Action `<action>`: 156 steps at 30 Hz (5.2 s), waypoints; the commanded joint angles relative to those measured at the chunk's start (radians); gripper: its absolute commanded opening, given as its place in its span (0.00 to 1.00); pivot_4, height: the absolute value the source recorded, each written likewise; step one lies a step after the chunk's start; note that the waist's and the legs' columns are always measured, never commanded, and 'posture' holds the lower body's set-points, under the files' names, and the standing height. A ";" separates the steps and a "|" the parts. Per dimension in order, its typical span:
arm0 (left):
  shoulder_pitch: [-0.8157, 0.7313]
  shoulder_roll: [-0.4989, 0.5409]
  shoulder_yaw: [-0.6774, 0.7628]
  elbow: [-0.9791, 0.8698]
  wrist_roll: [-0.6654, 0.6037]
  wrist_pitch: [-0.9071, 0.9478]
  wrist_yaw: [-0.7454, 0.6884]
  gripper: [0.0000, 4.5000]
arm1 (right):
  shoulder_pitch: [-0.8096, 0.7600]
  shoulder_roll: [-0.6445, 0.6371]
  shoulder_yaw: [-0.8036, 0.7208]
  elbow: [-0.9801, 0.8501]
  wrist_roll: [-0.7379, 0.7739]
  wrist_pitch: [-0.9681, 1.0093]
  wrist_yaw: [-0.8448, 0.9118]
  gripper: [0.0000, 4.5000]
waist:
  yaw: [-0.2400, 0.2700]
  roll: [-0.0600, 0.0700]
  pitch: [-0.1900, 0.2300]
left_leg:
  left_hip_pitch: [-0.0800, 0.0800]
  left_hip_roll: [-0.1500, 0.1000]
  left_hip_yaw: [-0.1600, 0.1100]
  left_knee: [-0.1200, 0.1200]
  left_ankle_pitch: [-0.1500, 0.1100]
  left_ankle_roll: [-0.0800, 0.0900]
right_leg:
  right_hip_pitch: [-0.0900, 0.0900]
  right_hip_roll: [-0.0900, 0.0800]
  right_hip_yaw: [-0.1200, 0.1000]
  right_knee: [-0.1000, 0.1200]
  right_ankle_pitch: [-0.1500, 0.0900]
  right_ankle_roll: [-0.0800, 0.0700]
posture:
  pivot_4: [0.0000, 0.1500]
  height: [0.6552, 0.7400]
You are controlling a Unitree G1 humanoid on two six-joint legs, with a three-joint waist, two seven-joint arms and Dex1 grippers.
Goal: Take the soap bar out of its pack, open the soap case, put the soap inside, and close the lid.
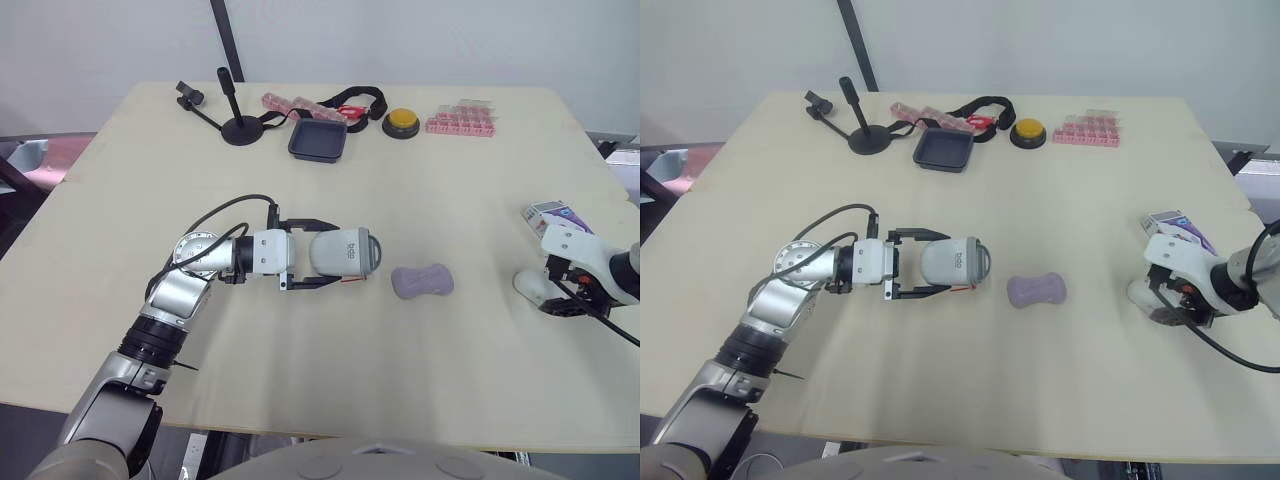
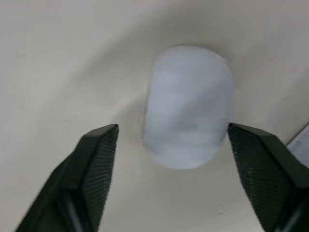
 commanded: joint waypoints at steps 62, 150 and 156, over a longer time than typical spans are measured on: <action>-0.330 0.259 -0.265 -0.295 0.239 0.814 -0.192 0.77 | 0.597 0.781 -0.395 -0.138 0.175 -0.984 0.119 1.00 | -0.041 -0.001 0.000 | 0.003 -0.009 -0.003 -0.010 0.001 0.003 | 0.015 -0.013 -0.012 -0.014 0.000 0.000 | 1.00 1.00; 0.749 0.146 0.298 -0.304 -0.204 -0.003 -0.169 1.00 | -0.284 0.442 0.080 -0.139 -0.062 -0.303 0.177 1.00 | -0.083 -0.013 0.008 | 0.021 -0.008 0.001 -0.026 0.003 0.002 | 0.022 -0.013 -0.012 -0.024 0.000 0.001 | 1.00 1.00; 0.763 0.146 0.290 -0.241 -0.211 -0.083 -0.181 1.00 | -0.369 0.480 0.173 -0.056 -0.121 -0.300 0.239 1.00 | -0.078 -0.013 0.008 | 0.020 -0.008 0.002 -0.025 0.003 0.002 | 0.020 -0.013 -0.011 -0.020 0.000 0.000 | 1.00 1.00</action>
